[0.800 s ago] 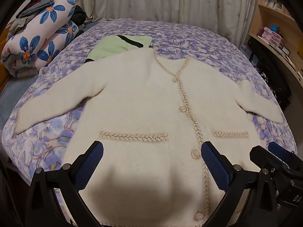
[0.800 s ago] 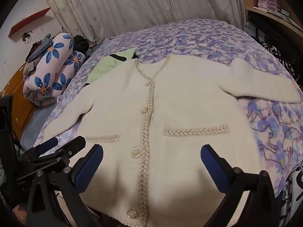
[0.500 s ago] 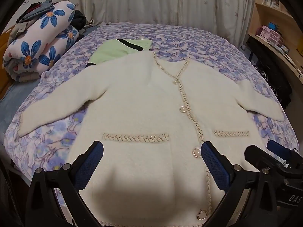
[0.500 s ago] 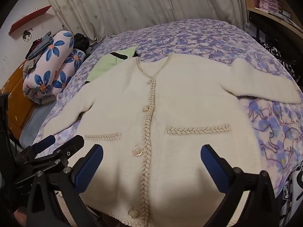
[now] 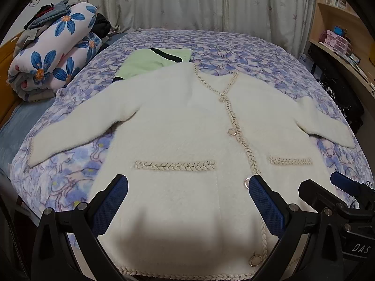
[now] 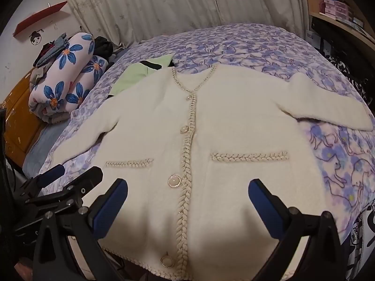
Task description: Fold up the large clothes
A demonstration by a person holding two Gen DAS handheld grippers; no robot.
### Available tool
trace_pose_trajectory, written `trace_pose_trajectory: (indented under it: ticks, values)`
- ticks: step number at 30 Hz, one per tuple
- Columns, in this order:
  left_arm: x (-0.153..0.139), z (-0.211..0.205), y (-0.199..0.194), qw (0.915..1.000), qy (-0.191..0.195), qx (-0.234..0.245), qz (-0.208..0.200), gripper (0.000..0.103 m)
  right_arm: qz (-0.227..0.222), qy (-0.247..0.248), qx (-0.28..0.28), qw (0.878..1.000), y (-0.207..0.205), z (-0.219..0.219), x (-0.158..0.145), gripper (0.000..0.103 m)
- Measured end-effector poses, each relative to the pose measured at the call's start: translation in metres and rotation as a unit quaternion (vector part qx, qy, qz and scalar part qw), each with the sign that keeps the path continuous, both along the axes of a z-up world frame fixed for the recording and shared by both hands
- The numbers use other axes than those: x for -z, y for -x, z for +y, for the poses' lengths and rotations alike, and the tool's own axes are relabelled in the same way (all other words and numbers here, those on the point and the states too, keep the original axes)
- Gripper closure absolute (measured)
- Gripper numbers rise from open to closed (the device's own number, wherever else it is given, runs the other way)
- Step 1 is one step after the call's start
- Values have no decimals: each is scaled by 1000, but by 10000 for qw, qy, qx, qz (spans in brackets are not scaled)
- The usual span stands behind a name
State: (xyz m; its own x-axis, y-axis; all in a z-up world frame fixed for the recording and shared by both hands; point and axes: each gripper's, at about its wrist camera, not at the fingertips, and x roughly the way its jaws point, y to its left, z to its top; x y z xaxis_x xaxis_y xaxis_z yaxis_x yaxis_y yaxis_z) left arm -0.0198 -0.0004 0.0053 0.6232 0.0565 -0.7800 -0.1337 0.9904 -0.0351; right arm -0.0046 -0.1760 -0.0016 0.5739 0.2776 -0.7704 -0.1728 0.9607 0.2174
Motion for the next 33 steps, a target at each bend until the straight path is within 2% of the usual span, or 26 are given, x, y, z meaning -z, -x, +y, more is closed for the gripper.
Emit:
trace_pose_trajectory:
  ticks: [33]
  values:
    - [-2, 0, 7, 9999, -108, -80, 34, 1, -87, 71, 0, 9999, 4, 3, -4, 0]
